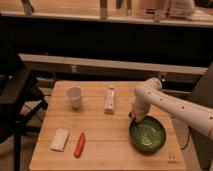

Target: Drag the ceramic bowl in a circle

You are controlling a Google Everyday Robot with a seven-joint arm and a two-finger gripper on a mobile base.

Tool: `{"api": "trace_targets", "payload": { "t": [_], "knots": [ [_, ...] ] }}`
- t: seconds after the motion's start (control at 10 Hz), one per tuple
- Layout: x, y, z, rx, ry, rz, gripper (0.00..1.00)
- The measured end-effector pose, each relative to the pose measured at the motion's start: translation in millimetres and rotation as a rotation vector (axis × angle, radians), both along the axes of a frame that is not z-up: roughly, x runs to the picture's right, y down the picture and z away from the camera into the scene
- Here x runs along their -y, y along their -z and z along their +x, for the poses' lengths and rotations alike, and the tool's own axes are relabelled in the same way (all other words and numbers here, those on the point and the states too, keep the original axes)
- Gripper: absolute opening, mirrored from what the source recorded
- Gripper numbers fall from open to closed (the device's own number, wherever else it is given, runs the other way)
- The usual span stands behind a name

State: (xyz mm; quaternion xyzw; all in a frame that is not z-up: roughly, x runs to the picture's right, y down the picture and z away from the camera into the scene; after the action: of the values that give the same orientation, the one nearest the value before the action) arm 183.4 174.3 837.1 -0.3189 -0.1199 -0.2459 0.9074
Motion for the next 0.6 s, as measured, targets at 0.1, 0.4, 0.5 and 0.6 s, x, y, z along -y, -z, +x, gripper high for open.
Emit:
{"api": "trace_targets", "payload": {
  "t": [0.1,0.4,0.5,0.6],
  "knots": [
    [0.7,0.8,-4.9,0.005,0.006,-0.001,0.0],
    [2.3,3.9,-17.3,0.028,0.032,-0.01,0.0],
    [4.2,4.0,-28.2,0.037,0.039,-0.01,0.0],
    [4.0,4.7,-36.8,0.046,0.046,-0.008,0.0]
  ]
}}
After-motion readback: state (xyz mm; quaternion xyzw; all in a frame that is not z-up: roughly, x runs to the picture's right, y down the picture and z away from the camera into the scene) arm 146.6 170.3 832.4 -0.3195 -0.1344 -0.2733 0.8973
